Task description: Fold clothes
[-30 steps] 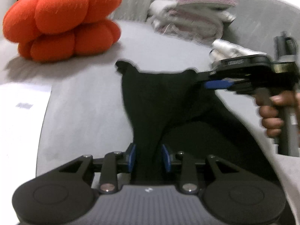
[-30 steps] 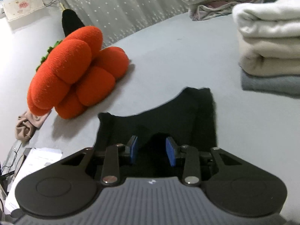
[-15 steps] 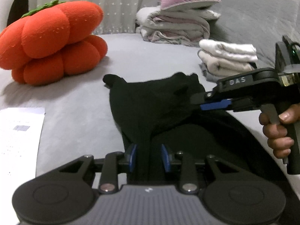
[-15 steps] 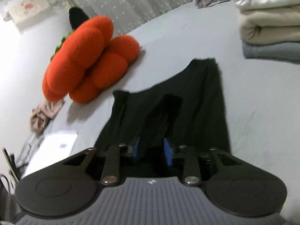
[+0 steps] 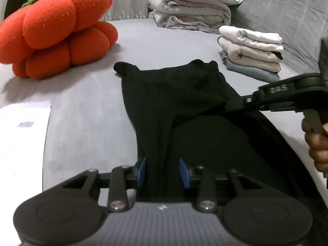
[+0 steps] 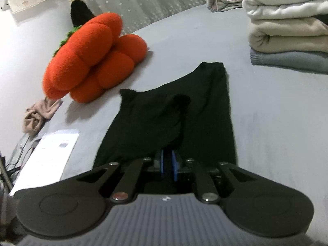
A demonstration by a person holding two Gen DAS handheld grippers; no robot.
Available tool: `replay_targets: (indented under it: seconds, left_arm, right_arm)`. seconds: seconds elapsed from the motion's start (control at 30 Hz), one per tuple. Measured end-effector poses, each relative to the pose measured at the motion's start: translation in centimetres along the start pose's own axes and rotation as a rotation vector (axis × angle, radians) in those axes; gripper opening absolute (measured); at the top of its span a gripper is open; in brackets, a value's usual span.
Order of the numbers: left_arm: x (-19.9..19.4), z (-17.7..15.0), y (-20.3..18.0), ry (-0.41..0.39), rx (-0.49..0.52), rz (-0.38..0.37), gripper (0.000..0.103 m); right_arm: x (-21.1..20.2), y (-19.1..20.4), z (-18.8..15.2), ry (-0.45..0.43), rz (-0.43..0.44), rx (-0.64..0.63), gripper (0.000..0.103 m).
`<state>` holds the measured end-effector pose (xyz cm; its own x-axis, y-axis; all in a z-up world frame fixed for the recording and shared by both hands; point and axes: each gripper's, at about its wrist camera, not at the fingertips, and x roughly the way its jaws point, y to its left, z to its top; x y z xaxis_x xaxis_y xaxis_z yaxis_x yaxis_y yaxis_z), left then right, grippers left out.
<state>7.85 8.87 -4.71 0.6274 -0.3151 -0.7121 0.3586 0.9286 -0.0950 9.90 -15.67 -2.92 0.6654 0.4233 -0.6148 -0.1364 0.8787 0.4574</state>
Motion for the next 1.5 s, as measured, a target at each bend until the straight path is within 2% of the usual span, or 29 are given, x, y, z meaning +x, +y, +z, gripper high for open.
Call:
replay_targets:
  seconds: [0.13, 0.43, 0.53, 0.67, 0.87, 0.97, 1.0, 1.1, 1.13, 1.17, 1.33, 1.5]
  left_arm:
    - [-1.1, -1.1, 0.0, 0.024, -0.01, -0.016, 0.036]
    - [-5.2, -5.2, -0.3, 0.059, -0.038, -0.03, 0.036]
    - [-6.8, -6.9, -0.7, 0.064, -0.039, -0.015, 0.036]
    - [-9.2, -9.0, -1.2, 0.064, -0.04, 0.038, 0.036]
    - [-12.1, -11.7, -1.0, 0.058, -0.103, 0.115, 0.036]
    - [-12.7, -12.6, -1.0, 0.065, -0.144, 0.113, 0.036]
    - [-12.9, -12.9, -1.0, 0.067, -0.157, 0.111, 0.035]
    - [-12.9, -13.1, -1.4, 0.075, -0.164, 0.117, 0.02]
    - [-13.0, -13.1, -1.5, 0.076, -0.171, 0.112, 0.006]
    - [-13.1, -13.0, -1.5, 0.078, -0.179, 0.107, 0.002]
    - [-14.4, -12.3, -2.6, 0.057, -0.172, 0.107, 0.002]
    - [-15.5, -11.3, -4.2, 0.05, -0.139, 0.074, 0.002]
  right_arm:
    - [-1.6, 0.4, -0.7, 0.014, 0.001, 0.006, 0.016]
    - [-5.8, 0.6, -5.5, 0.069, 0.112, 0.101, 0.017]
    - [-6.2, 0.8, -6.5, 0.091, 0.14, 0.124, 0.017]
    - [-5.7, 1.5, -7.1, 0.169, 0.207, 0.153, 0.017]
    - [-5.1, 2.4, -8.1, 0.282, 0.281, 0.195, 0.017]
    - [-5.3, 3.3, -8.4, 0.309, 0.311, 0.172, 0.017]
    - [-5.5, 3.6, -8.5, 0.317, 0.323, 0.16, 0.017]
    - [-5.7, 4.3, -8.9, 0.355, 0.364, 0.147, 0.017]
    - [-5.7, 4.3, -9.1, 0.364, 0.374, 0.148, 0.017]
    - [-5.9, 4.3, -9.3, 0.372, 0.381, 0.151, 0.017]
    - [-5.7, 4.4, -10.2, 0.419, 0.394, 0.148, 0.017]
    - [-5.1, 4.6, -11.0, 0.462, 0.407, 0.141, 0.017]
